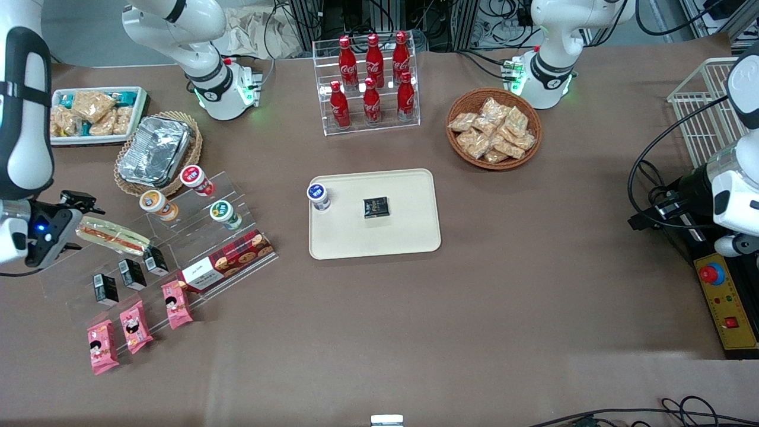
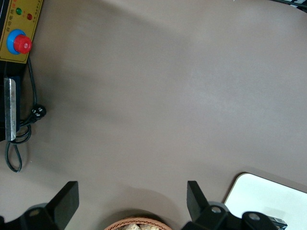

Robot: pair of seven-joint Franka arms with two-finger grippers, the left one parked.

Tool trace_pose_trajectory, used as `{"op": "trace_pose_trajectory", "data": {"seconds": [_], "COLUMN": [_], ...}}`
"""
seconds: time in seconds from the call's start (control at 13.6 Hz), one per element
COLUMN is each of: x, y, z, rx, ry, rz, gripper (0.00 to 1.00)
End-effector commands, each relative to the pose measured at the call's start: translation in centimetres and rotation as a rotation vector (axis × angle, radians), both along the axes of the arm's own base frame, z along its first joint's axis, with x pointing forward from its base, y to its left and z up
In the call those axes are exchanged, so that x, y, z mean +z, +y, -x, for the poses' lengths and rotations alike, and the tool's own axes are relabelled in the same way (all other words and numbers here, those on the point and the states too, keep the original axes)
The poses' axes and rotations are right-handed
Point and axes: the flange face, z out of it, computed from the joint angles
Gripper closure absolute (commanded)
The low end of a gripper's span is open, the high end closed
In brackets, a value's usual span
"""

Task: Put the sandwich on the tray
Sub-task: 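Close the right gripper on the wrapped sandwich and lift it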

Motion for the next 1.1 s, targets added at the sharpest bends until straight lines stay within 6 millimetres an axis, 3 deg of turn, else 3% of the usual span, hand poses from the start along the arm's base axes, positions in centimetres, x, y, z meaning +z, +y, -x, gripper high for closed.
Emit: {"op": "trace_pose_trajectory", "data": {"seconds": [0.0, 0.29, 0.37, 0.66, 0.73, 0.81, 0.88, 1.03], "x": [-2.0, -3.9, -4.2, -4.6, -4.5, -4.2, -3.1, 1.0], "y": [-0.2, -0.7, -0.8, -0.8, -0.7, -0.7, -0.6, -0.1], "z": [1.1, 1.3, 1.2, 0.7, 0.6, 0.6, 0.0, -1.8], "rx": [0.016, 0.028, 0.028, 0.071, 0.079, 0.078, 0.080, 0.092], "ry": [-0.015, -0.035, -0.034, -0.056, -0.059, -0.068, -0.095, -0.169], "rz": [-0.033, -0.017, -0.014, -0.003, -0.003, -0.002, 0.007, 0.028], "gripper": [0.00, 0.02, 0.08, 0.69, 0.91, 1.00, 1.00, 1.00]}}
